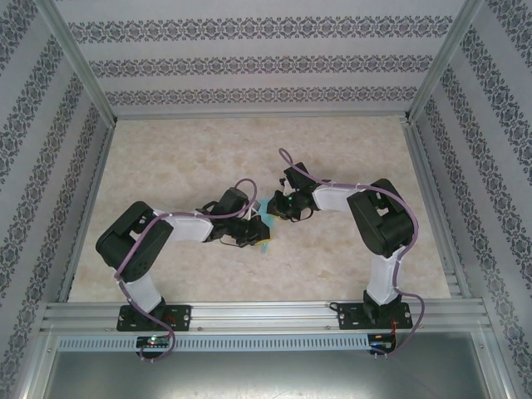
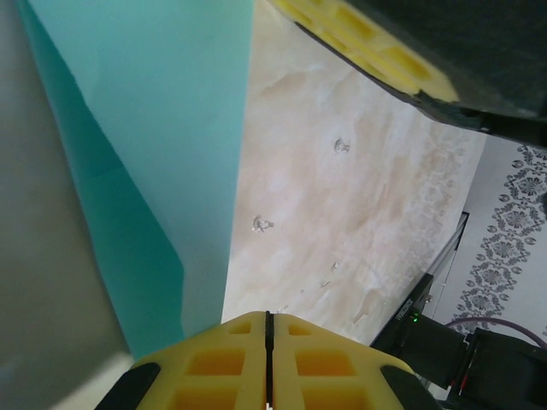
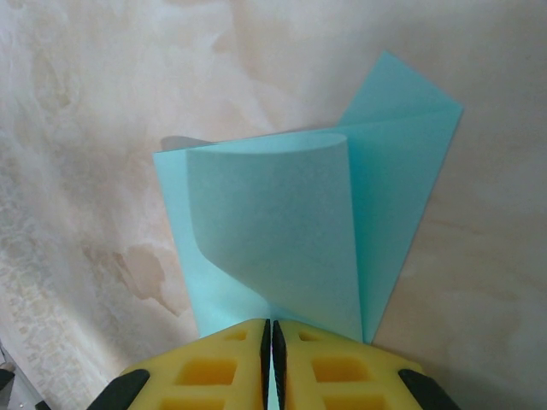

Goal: Fold a paper plane with a square sheet of paper (fold left side to right side)
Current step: Fold the wing for the fifth time at the center of the table.

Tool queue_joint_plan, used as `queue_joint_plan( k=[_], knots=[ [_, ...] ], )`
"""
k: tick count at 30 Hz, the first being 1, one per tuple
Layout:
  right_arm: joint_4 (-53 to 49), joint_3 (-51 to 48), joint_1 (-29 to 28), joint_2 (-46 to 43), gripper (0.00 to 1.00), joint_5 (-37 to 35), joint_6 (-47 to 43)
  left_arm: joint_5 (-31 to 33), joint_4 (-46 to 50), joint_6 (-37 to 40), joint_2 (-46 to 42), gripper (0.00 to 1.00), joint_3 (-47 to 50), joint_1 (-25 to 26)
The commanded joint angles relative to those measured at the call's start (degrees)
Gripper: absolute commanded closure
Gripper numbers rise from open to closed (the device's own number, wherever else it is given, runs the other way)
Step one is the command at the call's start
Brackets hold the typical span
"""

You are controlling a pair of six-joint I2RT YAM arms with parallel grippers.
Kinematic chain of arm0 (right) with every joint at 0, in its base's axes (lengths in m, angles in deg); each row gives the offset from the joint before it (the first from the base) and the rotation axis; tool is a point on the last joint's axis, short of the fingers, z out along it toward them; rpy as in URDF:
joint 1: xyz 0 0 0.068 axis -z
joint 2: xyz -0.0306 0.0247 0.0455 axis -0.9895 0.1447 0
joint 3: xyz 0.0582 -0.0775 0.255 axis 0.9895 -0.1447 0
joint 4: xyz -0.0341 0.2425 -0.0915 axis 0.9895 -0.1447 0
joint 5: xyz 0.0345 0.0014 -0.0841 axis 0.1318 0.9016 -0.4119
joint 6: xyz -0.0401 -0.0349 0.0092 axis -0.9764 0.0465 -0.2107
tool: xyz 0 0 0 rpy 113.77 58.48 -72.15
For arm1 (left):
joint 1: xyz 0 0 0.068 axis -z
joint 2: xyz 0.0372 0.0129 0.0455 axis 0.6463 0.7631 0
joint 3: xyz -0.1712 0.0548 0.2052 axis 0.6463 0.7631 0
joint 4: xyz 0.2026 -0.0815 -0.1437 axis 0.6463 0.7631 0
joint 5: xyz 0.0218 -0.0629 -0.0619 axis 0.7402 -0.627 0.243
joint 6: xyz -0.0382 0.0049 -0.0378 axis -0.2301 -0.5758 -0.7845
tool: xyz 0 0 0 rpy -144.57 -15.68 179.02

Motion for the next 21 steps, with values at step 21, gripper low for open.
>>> queue_joint_plan(
  k=[21],
  knots=[
    [-8.94, 0.09, 0.11, 2.8, 0.86, -5.73, -2.3, 1.84, 2.13, 1.65, 2.3, 0.9, 1.69, 0.61]
  ],
)
